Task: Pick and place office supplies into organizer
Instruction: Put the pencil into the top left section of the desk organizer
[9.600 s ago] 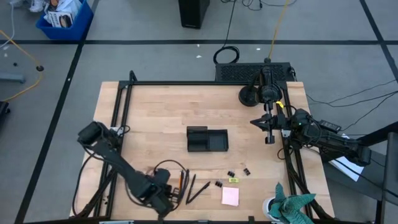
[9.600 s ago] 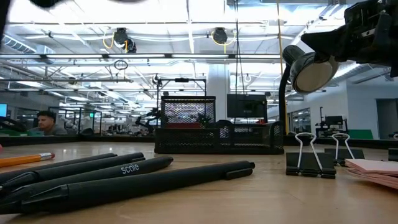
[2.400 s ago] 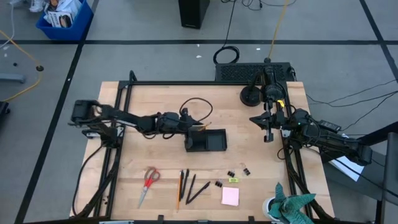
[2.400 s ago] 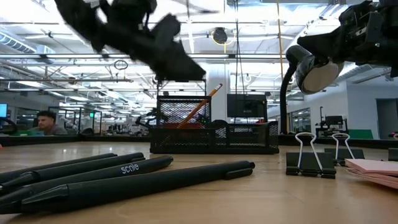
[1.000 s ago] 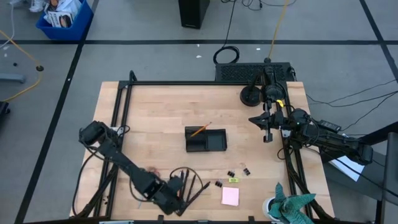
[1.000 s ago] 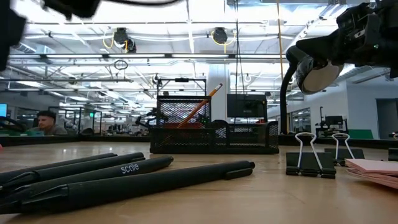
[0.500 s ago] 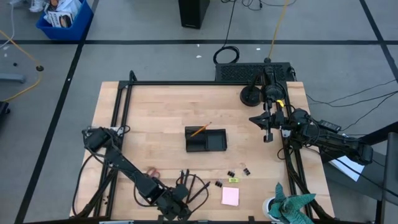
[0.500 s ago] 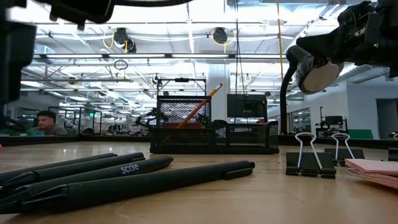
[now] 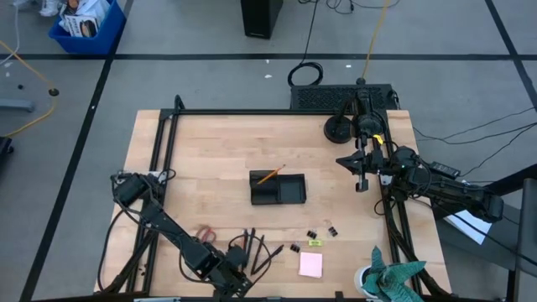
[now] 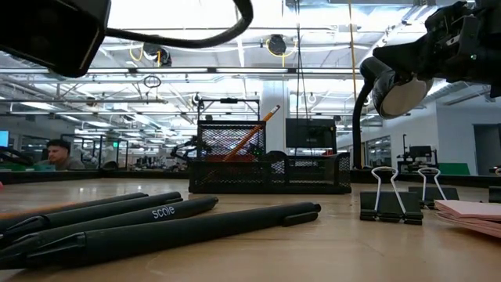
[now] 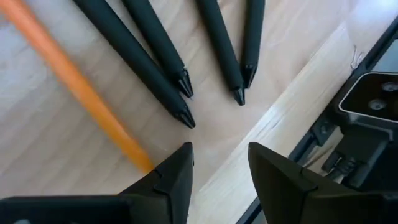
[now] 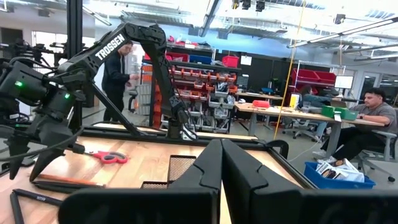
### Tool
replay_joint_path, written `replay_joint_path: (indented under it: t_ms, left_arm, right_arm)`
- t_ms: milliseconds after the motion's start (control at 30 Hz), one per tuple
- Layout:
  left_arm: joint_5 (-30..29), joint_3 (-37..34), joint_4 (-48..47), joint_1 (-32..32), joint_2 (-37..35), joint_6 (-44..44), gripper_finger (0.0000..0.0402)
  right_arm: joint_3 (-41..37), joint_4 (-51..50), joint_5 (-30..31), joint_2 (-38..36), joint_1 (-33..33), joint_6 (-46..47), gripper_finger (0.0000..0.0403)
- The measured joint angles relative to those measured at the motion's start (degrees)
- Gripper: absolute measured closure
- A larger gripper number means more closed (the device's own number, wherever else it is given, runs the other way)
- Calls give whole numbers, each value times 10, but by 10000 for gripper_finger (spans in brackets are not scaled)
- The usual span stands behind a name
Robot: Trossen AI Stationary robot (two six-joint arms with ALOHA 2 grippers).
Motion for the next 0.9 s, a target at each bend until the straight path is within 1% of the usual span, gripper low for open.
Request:
replay_joint_path:
  t_ms: [200, 367, 567, 667, 767, 900]
  left_arm:
    - [9, 0, -13, 0, 0, -14, 243]
    - [2, 0, -10, 2, -8, 31, 243]
    - [-7, 2, -7, 17, -53, 63, 243]
    - [-9, 3, -48, 31, -80, 65, 243]
    - [-7, 4, -145, 56, -97, 35, 243]
    - [43, 3, -251, 101, -97, 10, 243]
  right_arm:
    - [0, 0, 0, 0, 0, 0, 403]
    - [0, 0, 0, 0, 0, 0, 403]
    - [0, 0, 0, 0, 0, 0, 403]
    - [0, 0, 0, 0, 0, 0, 403]
    - [0, 0, 0, 0, 0, 0, 403]
    - [0, 0, 0, 0, 0, 0, 403]
